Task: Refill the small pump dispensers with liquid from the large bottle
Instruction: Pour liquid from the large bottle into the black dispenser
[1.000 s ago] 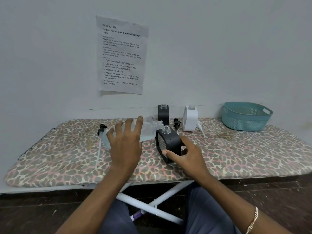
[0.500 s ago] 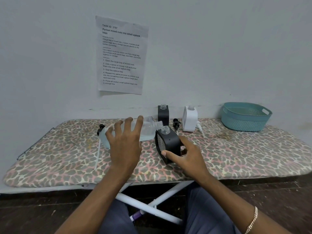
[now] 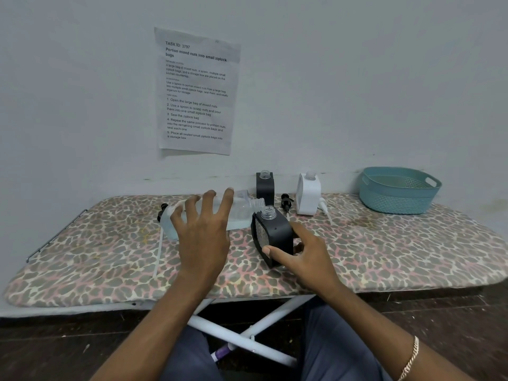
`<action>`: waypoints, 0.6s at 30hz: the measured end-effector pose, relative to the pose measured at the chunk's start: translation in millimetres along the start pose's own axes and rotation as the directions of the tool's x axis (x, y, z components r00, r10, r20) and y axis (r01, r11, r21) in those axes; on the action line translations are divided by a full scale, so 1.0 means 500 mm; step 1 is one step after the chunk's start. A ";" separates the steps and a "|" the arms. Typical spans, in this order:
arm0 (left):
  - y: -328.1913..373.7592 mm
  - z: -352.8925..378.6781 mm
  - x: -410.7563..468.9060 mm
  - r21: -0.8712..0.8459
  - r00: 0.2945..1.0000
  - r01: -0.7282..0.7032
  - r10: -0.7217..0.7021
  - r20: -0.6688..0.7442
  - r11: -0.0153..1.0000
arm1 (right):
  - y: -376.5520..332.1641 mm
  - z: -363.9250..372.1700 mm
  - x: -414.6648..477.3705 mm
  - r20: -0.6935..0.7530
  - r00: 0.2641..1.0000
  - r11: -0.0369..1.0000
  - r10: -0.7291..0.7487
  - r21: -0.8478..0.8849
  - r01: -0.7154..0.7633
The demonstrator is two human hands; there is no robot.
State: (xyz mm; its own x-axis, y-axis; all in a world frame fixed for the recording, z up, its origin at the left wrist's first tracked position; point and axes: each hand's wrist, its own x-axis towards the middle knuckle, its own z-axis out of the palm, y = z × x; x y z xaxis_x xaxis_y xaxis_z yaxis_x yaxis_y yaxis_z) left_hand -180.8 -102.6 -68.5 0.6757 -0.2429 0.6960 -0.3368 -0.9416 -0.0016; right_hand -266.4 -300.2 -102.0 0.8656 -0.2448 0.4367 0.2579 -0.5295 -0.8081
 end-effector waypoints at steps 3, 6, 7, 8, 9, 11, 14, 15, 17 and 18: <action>0.000 0.000 0.001 0.009 1.000 -0.005 0.005 -0.018 1.000 | 0.002 0.000 0.000 0.003 1.000 1.000 -0.002 0.006 0.002; 0.000 -0.001 0.001 0.011 1.000 -0.007 0.007 -0.031 1.000 | 0.002 0.000 -0.001 -0.002 1.000 1.000 -0.008 -0.001 0.008; 0.000 -0.001 0.001 0.012 0.999 -0.008 0.008 -0.032 1.000 | 0.001 0.000 0.000 -0.004 1.000 1.000 -0.009 -0.004 0.009; 0.000 -0.001 0.002 0.013 0.999 -0.009 0.010 -0.033 1.000 | 0.001 0.000 0.000 -0.006 1.000 1.000 -0.009 -0.007 0.009; 0.001 -0.002 0.002 0.014 0.999 -0.010 0.010 -0.034 1.000 | 0.001 0.000 0.000 -0.006 1.000 1.000 -0.009 -0.010 0.008; 0.001 -0.002 0.002 0.014 0.999 -0.010 0.010 -0.033 1.000 | 0.000 0.000 0.000 -0.008 1.000 1.000 -0.008 -0.007 0.008; 0.002 -0.004 0.002 0.009 0.999 -0.009 0.009 -0.034 1.000 | -0.003 -0.002 -0.002 -0.003 1.000 1.000 -0.006 0.001 0.006; 0.002 -0.004 0.003 0.008 0.999 -0.009 0.009 -0.033 1.000 | -0.003 -0.002 -0.002 -0.001 1.000 1.000 -0.004 0.004 0.004; 0.002 -0.004 0.003 0.005 1.000 -0.008 0.008 -0.029 1.000 | 0.000 -0.001 -0.001 0.000 1.000 1.000 0.001 0.007 -0.001; 0.002 -0.005 0.003 0.002 1.000 -0.007 0.007 -0.026 1.000 | 0.003 0.000 -0.001 0.000 1.000 1.000 0.004 0.005 -0.004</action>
State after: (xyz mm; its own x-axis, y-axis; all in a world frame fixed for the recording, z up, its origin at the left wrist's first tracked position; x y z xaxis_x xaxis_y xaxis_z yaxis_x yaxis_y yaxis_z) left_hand -181.8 -103.3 -65.8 0.6563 -0.2436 0.7141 -0.3401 -0.9404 -0.0083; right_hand -266.5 -300.8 -103.4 0.8666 -0.2466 0.4337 0.2571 -0.5242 -0.8119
